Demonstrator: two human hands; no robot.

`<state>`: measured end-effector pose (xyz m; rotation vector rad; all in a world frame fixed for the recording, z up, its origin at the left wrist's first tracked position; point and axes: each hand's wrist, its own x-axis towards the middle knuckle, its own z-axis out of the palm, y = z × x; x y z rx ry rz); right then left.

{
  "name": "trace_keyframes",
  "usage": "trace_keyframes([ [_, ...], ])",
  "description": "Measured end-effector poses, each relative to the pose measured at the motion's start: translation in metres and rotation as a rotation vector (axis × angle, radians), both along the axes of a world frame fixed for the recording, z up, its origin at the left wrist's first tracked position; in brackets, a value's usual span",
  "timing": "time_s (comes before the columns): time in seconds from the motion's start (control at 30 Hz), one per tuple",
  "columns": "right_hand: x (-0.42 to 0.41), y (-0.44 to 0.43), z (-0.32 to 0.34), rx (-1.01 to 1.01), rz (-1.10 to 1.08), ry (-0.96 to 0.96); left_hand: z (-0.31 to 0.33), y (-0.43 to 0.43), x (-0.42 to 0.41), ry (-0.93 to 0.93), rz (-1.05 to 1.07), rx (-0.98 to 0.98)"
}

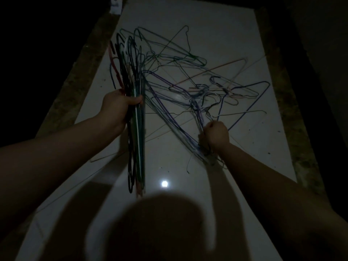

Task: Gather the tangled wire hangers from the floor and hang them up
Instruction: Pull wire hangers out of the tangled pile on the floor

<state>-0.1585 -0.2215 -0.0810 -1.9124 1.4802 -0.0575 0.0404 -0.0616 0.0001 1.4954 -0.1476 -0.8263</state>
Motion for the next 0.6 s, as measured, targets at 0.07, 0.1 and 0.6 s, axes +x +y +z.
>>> trace_keyframes([
  [0.07, -0.001, -0.005, 0.002, 0.031, -0.087, -0.064, 0.002, 0.001, -0.002, -0.008, 0.001, 0.014],
  [0.1, -0.001, -0.004, 0.004, 0.062, -0.110, -0.095, 0.004, 0.001, -0.003, -0.020, 0.000, 0.022],
  [0.6, -0.005, 0.005, -0.002, -0.021, -0.183, -0.177, 0.010, 0.004, -0.009, -0.068, -0.030, 0.042],
])
